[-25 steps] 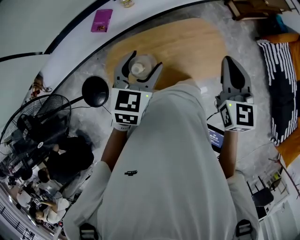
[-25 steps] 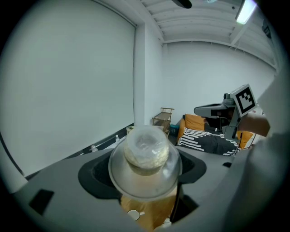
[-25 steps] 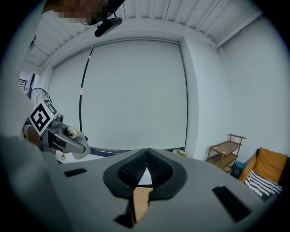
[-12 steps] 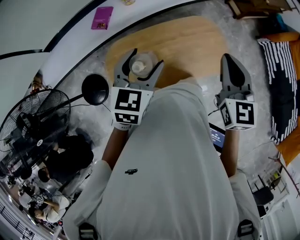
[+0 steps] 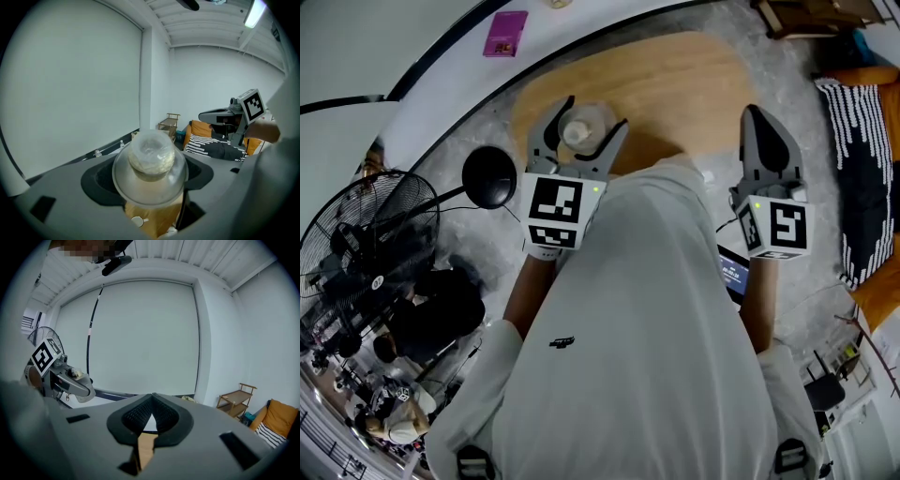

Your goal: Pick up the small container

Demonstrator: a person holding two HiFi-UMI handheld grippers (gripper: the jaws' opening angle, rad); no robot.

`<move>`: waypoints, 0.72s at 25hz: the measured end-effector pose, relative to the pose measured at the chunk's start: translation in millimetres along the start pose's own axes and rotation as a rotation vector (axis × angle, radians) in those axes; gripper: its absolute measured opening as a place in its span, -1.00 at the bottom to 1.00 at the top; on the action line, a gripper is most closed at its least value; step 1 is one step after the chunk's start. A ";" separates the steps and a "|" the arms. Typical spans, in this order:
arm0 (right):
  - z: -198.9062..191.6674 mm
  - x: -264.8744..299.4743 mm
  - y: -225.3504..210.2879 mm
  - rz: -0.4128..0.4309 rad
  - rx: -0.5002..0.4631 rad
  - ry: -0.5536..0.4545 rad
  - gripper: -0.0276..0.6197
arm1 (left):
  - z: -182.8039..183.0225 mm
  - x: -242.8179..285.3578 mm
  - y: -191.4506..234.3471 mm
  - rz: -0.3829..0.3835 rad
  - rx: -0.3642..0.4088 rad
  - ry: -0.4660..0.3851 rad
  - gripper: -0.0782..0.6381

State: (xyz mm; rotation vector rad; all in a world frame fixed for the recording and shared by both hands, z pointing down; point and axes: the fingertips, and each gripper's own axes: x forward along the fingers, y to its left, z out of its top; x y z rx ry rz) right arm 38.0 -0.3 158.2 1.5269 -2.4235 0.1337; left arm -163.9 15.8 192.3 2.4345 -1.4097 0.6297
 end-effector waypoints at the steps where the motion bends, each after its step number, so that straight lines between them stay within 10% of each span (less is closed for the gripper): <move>1: 0.1 0.0 0.5 0.000 0.000 0.000 -0.90 | -0.3 -0.2 0.0 0.000 -0.001 -0.001 0.15; 18: 0.0 -2.5 12.7 0.003 -0.009 -0.004 -0.90 | -5.2 -9.1 3.9 -0.001 -0.008 -0.007 0.15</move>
